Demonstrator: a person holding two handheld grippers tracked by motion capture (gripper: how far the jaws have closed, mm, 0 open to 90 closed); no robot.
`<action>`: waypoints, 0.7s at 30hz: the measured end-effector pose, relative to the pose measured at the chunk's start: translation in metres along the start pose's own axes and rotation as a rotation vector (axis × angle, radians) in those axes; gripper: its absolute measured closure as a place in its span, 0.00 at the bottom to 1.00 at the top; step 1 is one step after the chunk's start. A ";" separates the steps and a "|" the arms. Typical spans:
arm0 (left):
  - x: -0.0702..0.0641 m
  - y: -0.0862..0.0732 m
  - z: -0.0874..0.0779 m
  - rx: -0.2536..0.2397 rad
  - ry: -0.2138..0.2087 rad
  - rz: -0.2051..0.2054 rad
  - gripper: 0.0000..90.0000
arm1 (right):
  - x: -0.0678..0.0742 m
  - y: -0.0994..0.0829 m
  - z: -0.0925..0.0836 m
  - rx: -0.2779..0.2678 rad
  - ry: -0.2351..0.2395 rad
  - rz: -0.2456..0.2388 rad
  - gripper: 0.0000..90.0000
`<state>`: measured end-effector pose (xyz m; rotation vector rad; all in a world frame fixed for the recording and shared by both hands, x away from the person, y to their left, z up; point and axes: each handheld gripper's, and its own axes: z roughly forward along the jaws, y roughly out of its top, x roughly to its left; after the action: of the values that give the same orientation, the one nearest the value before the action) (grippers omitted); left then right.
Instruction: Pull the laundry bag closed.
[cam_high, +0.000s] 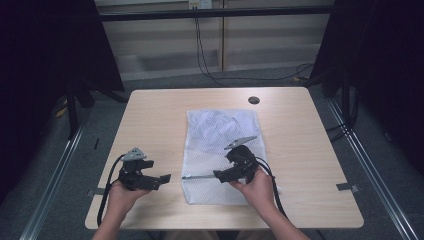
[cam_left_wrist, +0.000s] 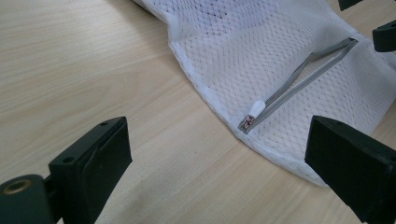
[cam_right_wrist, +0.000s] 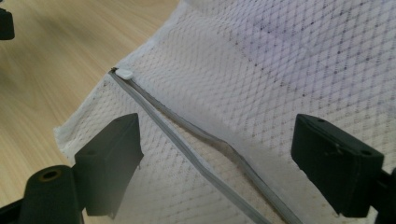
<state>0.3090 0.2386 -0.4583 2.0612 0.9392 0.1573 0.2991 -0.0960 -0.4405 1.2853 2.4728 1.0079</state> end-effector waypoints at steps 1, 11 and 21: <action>0.000 0.000 0.000 0.000 -0.002 0.000 0.07 | 0.002 0.001 0.001 0.009 0.005 0.014 0.20; 0.000 0.000 0.001 0.013 0.007 0.008 0.07 | 0.008 0.006 0.013 0.021 0.051 0.017 0.21; 0.001 0.000 0.001 0.002 0.001 0.013 0.08 | 0.011 0.011 0.021 0.018 0.049 0.033 0.20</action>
<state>0.3100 0.2383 -0.4588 2.0695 0.9267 0.1643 0.3089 -0.0733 -0.4473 1.3261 2.5106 1.0393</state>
